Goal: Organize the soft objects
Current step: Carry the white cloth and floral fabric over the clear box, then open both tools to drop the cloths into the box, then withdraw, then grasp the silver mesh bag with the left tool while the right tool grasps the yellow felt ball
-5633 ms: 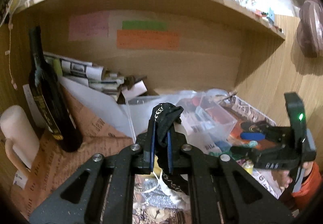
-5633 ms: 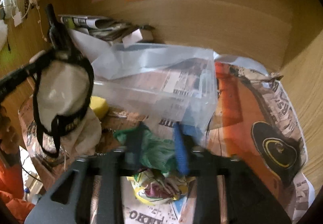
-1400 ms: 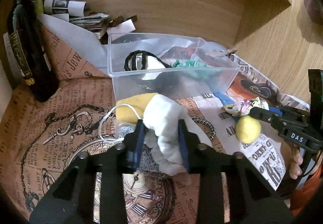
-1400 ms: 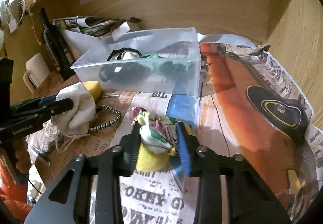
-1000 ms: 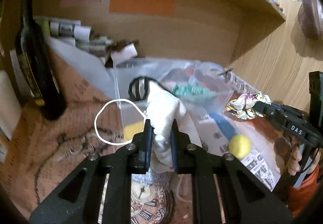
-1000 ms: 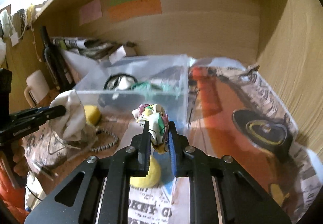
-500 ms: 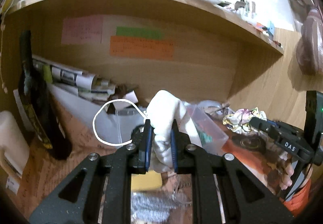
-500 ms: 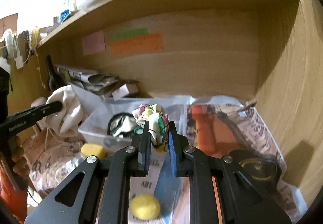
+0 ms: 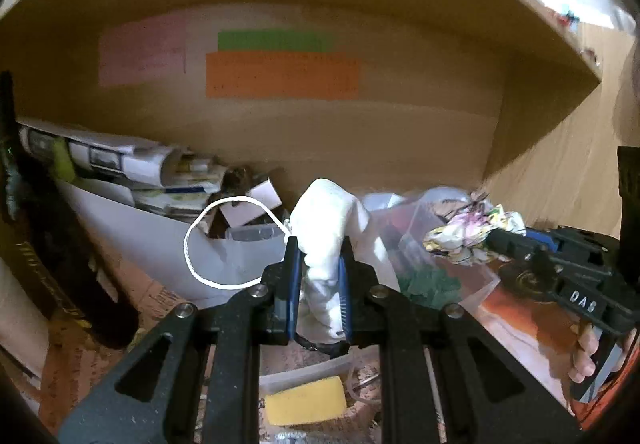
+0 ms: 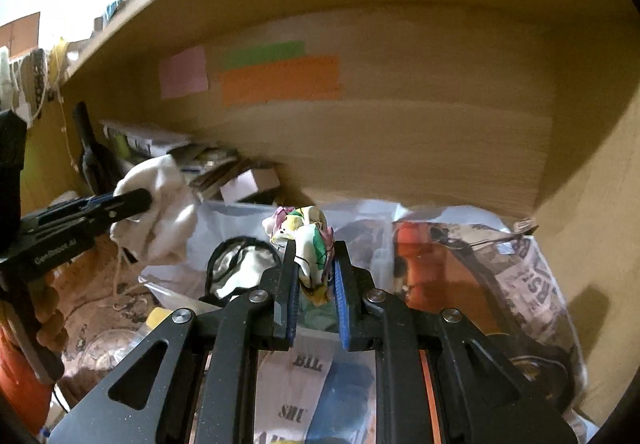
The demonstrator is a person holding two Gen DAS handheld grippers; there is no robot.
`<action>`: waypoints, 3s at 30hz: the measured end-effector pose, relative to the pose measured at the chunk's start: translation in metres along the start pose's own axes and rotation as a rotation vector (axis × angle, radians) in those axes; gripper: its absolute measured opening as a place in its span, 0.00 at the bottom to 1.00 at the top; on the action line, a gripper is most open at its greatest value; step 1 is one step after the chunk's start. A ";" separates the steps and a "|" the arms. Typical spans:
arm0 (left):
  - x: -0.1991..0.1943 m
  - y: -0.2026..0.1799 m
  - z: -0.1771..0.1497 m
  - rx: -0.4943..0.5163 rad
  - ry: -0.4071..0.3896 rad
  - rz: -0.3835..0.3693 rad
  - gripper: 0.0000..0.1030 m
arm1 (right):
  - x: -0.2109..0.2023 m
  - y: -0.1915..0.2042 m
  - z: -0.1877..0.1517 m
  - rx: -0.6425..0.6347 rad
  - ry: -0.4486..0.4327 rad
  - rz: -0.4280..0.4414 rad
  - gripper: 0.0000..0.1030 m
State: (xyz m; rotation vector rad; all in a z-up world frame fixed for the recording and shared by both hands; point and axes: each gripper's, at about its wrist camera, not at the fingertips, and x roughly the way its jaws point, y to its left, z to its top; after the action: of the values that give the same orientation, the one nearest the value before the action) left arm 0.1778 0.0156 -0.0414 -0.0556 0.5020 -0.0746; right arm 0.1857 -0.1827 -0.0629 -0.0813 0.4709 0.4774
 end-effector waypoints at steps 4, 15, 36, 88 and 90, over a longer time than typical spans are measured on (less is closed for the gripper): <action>0.026 0.001 -0.003 -0.002 0.066 -0.018 0.16 | 0.025 0.007 -0.004 -0.023 0.067 0.006 0.14; 0.083 0.011 -0.020 -0.045 0.242 -0.014 0.16 | 0.069 0.023 -0.017 -0.082 0.201 0.026 0.14; 0.029 0.010 -0.015 0.001 0.161 0.012 0.67 | 0.051 0.014 -0.012 -0.043 0.183 0.018 0.68; -0.024 0.005 -0.136 -0.009 0.306 -0.027 0.40 | -0.022 0.015 -0.119 0.019 0.287 0.002 0.41; -0.030 0.004 -0.133 -0.008 0.295 -0.036 0.35 | -0.025 0.014 -0.114 0.021 0.268 -0.001 0.41</action>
State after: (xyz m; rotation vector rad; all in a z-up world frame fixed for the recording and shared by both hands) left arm 0.0877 0.0173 -0.1439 -0.0615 0.7964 -0.1169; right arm 0.1119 -0.2021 -0.1529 -0.1264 0.7386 0.4629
